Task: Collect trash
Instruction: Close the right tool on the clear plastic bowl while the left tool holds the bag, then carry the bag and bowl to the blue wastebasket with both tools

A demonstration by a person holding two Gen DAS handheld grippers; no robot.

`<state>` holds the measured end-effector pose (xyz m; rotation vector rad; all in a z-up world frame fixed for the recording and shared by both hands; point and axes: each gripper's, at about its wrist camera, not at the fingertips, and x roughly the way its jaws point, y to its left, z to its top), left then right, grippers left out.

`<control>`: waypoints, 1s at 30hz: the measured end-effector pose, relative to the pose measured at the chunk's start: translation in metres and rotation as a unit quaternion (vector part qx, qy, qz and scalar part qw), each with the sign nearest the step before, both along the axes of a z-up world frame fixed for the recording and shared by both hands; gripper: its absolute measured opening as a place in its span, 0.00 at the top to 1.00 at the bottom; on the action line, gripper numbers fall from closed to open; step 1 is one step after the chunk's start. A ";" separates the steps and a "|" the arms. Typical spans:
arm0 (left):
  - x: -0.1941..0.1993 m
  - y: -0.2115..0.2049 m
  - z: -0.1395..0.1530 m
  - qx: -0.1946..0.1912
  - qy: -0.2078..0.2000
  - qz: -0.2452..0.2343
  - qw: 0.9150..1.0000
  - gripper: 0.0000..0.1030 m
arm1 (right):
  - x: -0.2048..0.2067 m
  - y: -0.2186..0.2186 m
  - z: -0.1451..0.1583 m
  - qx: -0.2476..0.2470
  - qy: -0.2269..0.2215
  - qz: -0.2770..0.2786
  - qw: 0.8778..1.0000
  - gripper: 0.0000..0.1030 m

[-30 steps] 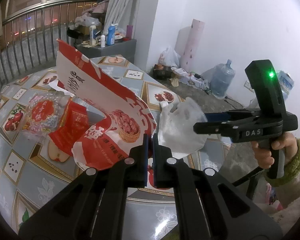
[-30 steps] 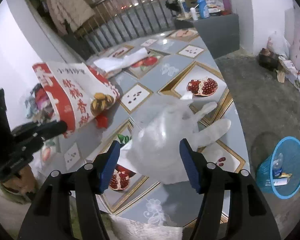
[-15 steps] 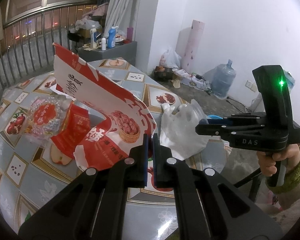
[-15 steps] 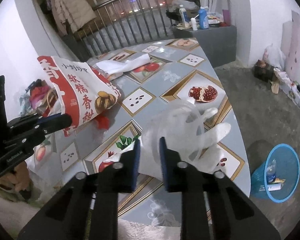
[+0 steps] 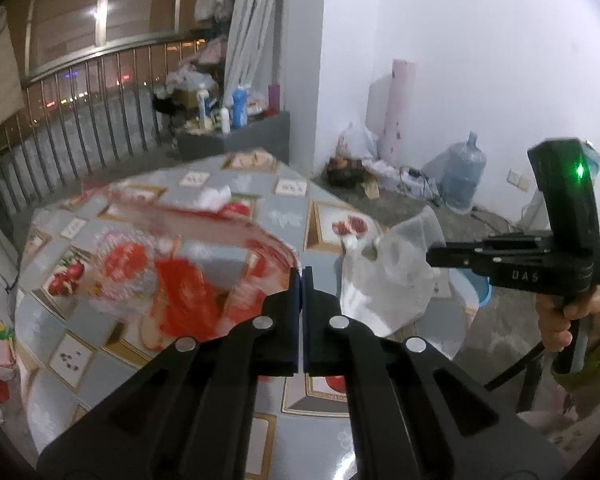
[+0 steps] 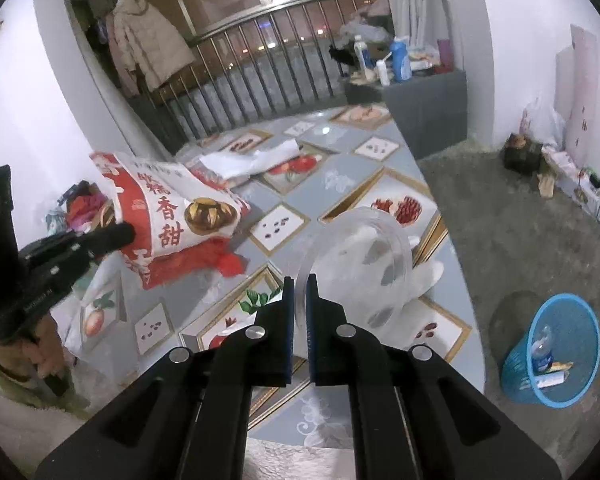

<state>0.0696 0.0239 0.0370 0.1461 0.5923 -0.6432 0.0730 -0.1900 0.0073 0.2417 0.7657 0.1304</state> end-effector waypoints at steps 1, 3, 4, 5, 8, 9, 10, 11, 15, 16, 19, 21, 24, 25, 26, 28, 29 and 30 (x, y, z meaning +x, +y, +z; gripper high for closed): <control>-0.001 0.002 0.005 -0.007 -0.002 0.000 1.000 1.00 | -0.003 -0.001 0.004 0.000 -0.006 -0.003 1.000 0.94; -0.001 0.007 0.015 -0.023 -0.005 -0.001 1.000 1.00 | -0.008 -0.005 0.010 0.000 -0.016 -0.008 1.000 0.94; -0.002 0.009 0.020 -0.028 -0.009 0.000 1.000 1.00 | -0.009 -0.006 0.012 0.000 -0.021 -0.011 1.000 0.94; -0.002 0.009 0.025 -0.031 -0.013 0.000 0.999 1.00 | -0.012 -0.009 0.016 0.002 -0.027 -0.014 1.000 0.94; -0.002 0.010 0.041 -0.049 -0.022 -0.007 0.999 1.00 | -0.022 -0.018 0.025 0.006 -0.043 -0.027 0.999 0.94; 0.001 0.009 0.048 -0.060 -0.022 -0.013 0.998 1.00 | -0.027 -0.022 0.029 0.007 -0.049 -0.034 0.998 0.94; 0.002 0.007 0.053 -0.067 -0.023 -0.018 0.997 1.00 | -0.031 -0.027 0.031 0.008 -0.055 -0.042 0.998 0.94; 0.004 0.005 0.056 -0.072 -0.023 -0.024 0.997 1.00 | -0.034 -0.031 0.033 0.008 -0.058 -0.049 0.997 0.94; 0.018 -0.017 0.076 -0.100 -0.016 -0.061 0.993 1.00 | -0.052 -0.055 0.040 0.010 -0.073 -0.090 0.993 0.94; 0.023 -0.026 0.081 -0.106 -0.015 -0.074 0.992 1.00 | -0.057 -0.064 0.040 0.012 -0.074 -0.104 0.992 0.94; 0.036 -0.059 0.094 -0.120 -0.004 -0.114 0.986 1.00 | -0.075 -0.098 0.040 0.019 -0.076 -0.160 0.984 0.94; 0.048 -0.091 0.101 -0.127 0.013 -0.149 0.980 1.00 | -0.087 -0.116 0.037 0.022 -0.076 -0.191 0.978 0.94; 0.065 -0.147 0.105 -0.126 0.053 -0.198 0.971 1.00 | -0.104 -0.152 0.027 0.035 -0.068 -0.248 0.966 0.94; 0.069 -0.167 0.104 -0.121 0.062 -0.209 0.968 1.00 | -0.111 -0.169 0.020 0.042 -0.062 -0.272 0.959 0.94; 0.074 -0.188 0.101 -0.115 0.075 -0.223 0.965 1.00 | -0.114 -0.179 0.015 0.046 -0.057 -0.286 0.955 0.94; 0.085 -0.234 0.091 -0.103 0.112 -0.248 0.957 1.00 | -0.123 -0.205 -0.002 0.061 -0.039 -0.321 0.944 0.94; 0.090 -0.257 0.083 -0.095 0.132 -0.256 0.953 1.00 | -0.125 -0.215 -0.010 0.069 -0.032 -0.332 0.940 0.94; 0.094 -0.284 0.073 -0.080 0.148 -0.264 0.950 1.00 | -0.126 -0.224 -0.019 0.078 -0.024 -0.343 0.936 0.94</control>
